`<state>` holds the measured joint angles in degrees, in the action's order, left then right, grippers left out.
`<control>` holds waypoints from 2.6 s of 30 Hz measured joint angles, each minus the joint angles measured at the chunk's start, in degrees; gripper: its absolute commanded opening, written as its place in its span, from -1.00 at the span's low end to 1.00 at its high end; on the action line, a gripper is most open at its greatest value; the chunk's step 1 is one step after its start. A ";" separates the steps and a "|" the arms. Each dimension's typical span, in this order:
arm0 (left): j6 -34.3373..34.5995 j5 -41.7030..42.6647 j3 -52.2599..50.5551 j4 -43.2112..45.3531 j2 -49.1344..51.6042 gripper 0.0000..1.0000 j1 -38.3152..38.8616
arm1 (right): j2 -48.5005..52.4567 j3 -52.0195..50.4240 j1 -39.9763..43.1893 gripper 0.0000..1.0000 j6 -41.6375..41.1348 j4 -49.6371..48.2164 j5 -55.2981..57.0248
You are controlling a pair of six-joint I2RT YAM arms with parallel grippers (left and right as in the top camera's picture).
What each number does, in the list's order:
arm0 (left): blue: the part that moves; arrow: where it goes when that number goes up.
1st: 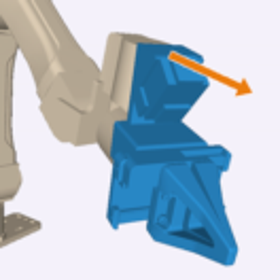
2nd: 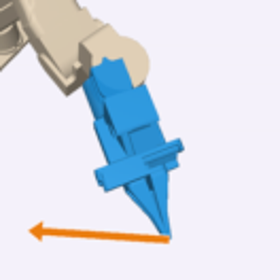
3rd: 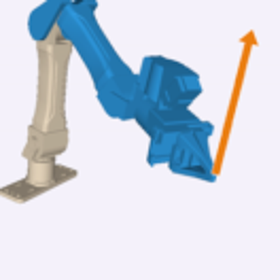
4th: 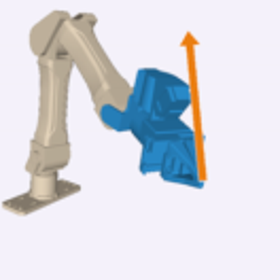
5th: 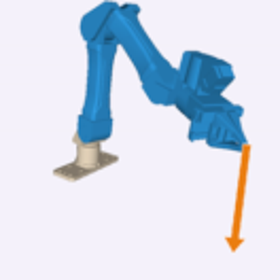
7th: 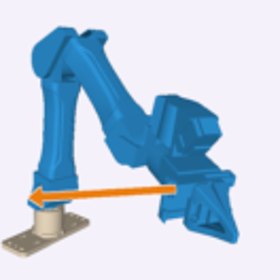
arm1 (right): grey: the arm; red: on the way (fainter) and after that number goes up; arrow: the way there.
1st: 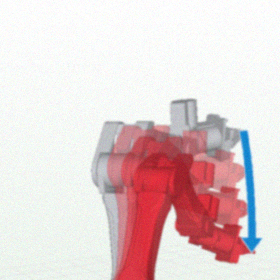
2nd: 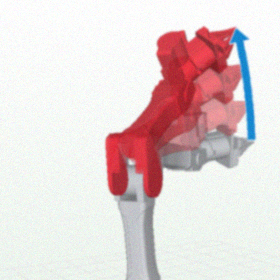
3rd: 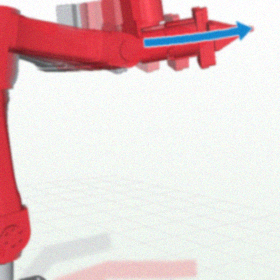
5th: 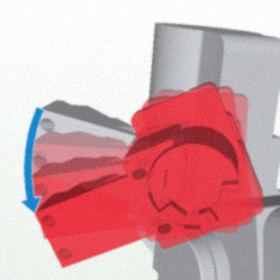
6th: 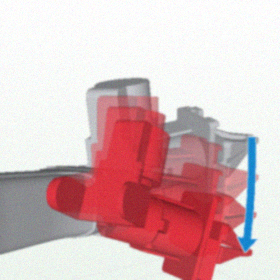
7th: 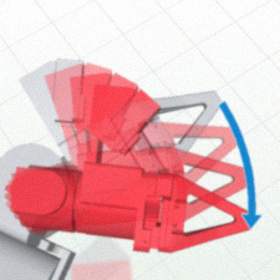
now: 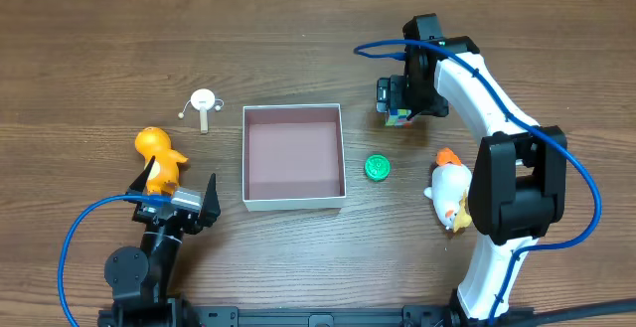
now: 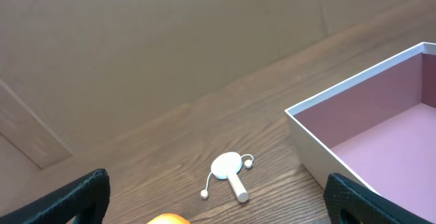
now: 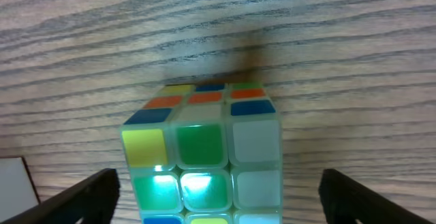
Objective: Pack container
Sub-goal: 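Move the right gripper to the Rubik's cube and grasp it, then carry the cube with the right gripper into the box and lower it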
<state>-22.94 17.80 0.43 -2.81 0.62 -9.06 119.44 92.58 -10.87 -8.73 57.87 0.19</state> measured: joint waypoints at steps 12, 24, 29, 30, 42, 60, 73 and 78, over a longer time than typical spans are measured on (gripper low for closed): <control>0.00 0.00 0.00 0.00 0.00 1.00 0.00 | 0.00 0.00 0.02 0.95 4.72 -0.46 2.60; 0.02 0.00 0.00 0.00 0.00 1.00 0.00 | 0.00 0.00 0.00 0.98 5.60 -1.42 2.54; 0.02 0.00 0.00 0.00 0.00 1.00 0.00 | 0.02 -0.39 0.00 0.90 5.75 -2.51 2.05; 0.02 0.00 0.00 0.00 0.00 1.00 0.00 | 0.02 -0.42 0.00 0.89 5.70 -2.64 2.01; 0.02 0.00 0.00 0.00 0.00 1.00 0.00 | 0.04 -2.16 0.00 0.21 5.73 -3.54 1.53; 0.02 0.00 0.00 0.02 0.00 1.00 0.00 | 0.61 2.32 0.00 -0.04 5.77 2.01 1.55; 0.00 0.00 0.00 0.00 0.00 1.00 0.00 | 0.96 38.18 -13.73 -0.03 -3.23 39.26 -3.45; 0.00 0.00 0.00 0.00 0.00 1.00 0.00 | 0.96 38.18 -18.58 -0.04 -8.35 37.53 -5.16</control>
<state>-22.94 17.80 0.43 -2.81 0.62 -9.06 120.40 130.76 -29.45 -17.08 95.39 -4.97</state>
